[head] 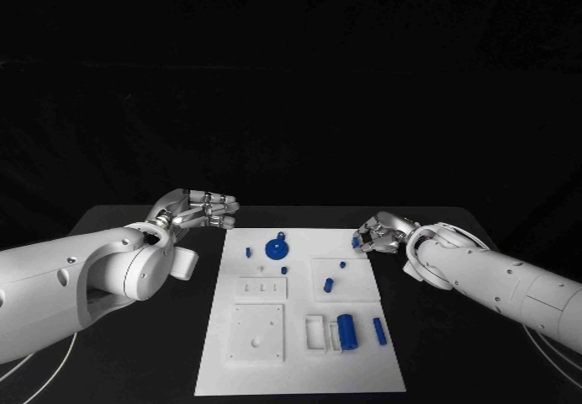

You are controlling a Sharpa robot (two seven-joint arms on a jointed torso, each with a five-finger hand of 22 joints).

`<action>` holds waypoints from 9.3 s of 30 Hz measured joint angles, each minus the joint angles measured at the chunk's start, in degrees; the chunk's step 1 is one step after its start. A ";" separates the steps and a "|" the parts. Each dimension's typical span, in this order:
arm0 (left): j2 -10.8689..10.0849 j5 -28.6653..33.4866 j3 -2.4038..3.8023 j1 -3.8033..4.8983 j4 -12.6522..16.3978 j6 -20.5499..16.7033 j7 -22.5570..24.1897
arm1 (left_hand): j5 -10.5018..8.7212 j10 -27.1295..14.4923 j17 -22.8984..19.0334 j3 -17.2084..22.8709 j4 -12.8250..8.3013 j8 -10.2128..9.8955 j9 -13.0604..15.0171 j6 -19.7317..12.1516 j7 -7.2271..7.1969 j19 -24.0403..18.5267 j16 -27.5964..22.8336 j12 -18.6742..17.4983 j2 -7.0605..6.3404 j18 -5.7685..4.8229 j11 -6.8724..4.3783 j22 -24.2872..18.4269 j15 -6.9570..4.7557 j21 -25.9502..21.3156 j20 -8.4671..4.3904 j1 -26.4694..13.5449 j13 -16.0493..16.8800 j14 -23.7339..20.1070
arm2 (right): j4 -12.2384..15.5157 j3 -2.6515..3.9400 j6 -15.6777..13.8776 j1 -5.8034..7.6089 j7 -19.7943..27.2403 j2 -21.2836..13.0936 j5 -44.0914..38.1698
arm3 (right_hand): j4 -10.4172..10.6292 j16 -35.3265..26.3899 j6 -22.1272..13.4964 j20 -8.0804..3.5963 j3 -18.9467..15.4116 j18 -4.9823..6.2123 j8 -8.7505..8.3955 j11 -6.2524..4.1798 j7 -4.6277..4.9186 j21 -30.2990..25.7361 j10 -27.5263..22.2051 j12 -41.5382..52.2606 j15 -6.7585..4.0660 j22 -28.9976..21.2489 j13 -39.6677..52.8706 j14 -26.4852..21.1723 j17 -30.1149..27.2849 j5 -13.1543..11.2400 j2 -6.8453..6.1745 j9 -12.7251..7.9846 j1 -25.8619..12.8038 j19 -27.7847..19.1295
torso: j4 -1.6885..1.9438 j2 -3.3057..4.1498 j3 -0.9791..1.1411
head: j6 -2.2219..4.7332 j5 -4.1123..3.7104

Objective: Assemble the parts on the task board

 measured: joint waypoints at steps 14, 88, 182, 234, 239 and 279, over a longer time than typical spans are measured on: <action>0.01 -0.07 0.00 0.00 0.01 0.03 -0.03 | 0.00 0.00 0.00 0.00 0.00 0.00 0.00 0.00 0.00 0.00 0.00 0.00 0.00 0.01 0.00 -0.01 0.00 0.00 0.00 0.00 0.00 0.00 | -0.49 0.00 0.01 -0.06 0.02 0.63 0.44 | -0.74 0.00 0.83 0.00 1.21 -0.01 0.00 0.00 -0.29 0.00 0.00 0.00 0.00 0.00 -0.01 0.00 0.07 -1.73 0.24 0.00 -0.24 0.00 | -0.05 -0.02 0.00 | -0.18 -0.15; 11.41 -14.48 0.10 0.95 -8.55 11.05 -27.79 | -6.65 15.26 24.57 -2.27 11.69 -0.35 0.18 5.32 -4.10 2.45 41.49 19.95 -2.89 -1.79 -8.30 21.29 -9.32 29.30 -9.02 -11.93 9.95 6.22 | 24.69 -0.12 -9.06 1.83 -20.91 6.20 -17.01 | 2.68 0.05 9.96 0.00 15.17 -0.18 -0.47 -0.50 -1.55 0.79 0.53 0.66 -0.18 0.01 0.00 0.21 0.82 -9.80 -1.41 0.14 -0.75 0.00 | -1.21 -3.66 -0.40 | -0.66 3.69; 12.98 -19.06 0.06 0.93 -7.85 12.69 -34.50 | 17.37 15.36 27.43 9.45 -0.13 -0.78 0.39 11.46 -4.94 1.63 50.81 31.39 2.65 -2.42 -10.06 26.78 -11.40 31.95 -11.08 -12.02 13.19 7.08 | 26.24 -1.97 -8.08 1.46 -24.18 8.71 -19.11 | 6.89 -1.12 6.18 0.00 9.36 -0.15 0.18 -0.41 -0.71 -0.34 0.18 -0.84 -0.15 0.00 -0.63 0.19 -0.28 -9.26 -4.19 0.22 -0.50 0.00 | -1.18 -3.49 -0.35 | -1.26 3.62; 13.58 -26.48 -0.01 -0.73 -11.22 16.11 -41.29 | 16.46 15.21 34.68 9.54 -2.87 -0.74 0.39 11.46 -4.94 1.63 62.13 40.43 5.84 -2.27 -11.00 29.92 -11.88 34.85 -11.06 -16.55 21.47 7.83 | 31.43 2.42 -15.96 -0.84 -15.93 -7.22 -4.07 | 11.27 -2.66 1.86 0.42 -0.71 -0.17 0.16 0.21 0.58 -2.76 -1.85 -3.50 0.02 0.00 -3.97 0.01 -1.58 0.57 -5.22 0.17 2.04 0.00 | -1.75 -4.18 0.25 | -3.72 4.98; 14.07 -29.84 -0.01 -1.30 -11.01 16.99 -42.33 | 16.41 15.19 34.67 9.77 -3.16 -0.74 0.39 11.46 -4.94 1.63 62.57 40.43 5.84 -2.26 -11.01 30.05 -12.00 35.07 -11.06 -16.55 21.67 8.14 | 30.98 2.61 -15.97 -0.84 -15.63 -7.22 -2.66 | 11.05 -2.66 1.86 0.42 -0.79 -0.17 0.16 0.21 0.58 -2.76 -1.85 -3.50 0.01 0.00 -4.01 0.01 -1.58 1.15 -5.22 0.17 2.04 0.00 | -1.82 -4.41 0.40 | -4.66 4.86; 15.47 -46.06 0.00 -6.26 -13.18 21.25 -45.69 | 15.86 15.14 33.39 10.23 -3.64 -0.73 0.39 11.46 -4.94 12.57 63.46 40.93 6.74 -2.86 -11.06 59.45 -11.83 8.42 -11.07 -18.05 22.36 8.38 | 29.96 2.73 -15.95 -0.85 -15.17 -6.65 -0.64 | 10.25 -2.66 2.08 0.41 0.01 -0.16 0.15 0.21 0.36 -2.76 -1.84 -3.50 0.02 0.03 -4.13 0.01 -1.57 4.17 -4.98 0.18 1.80 0.00 | -1.89 -4.58 0.42 | -7.21 5.39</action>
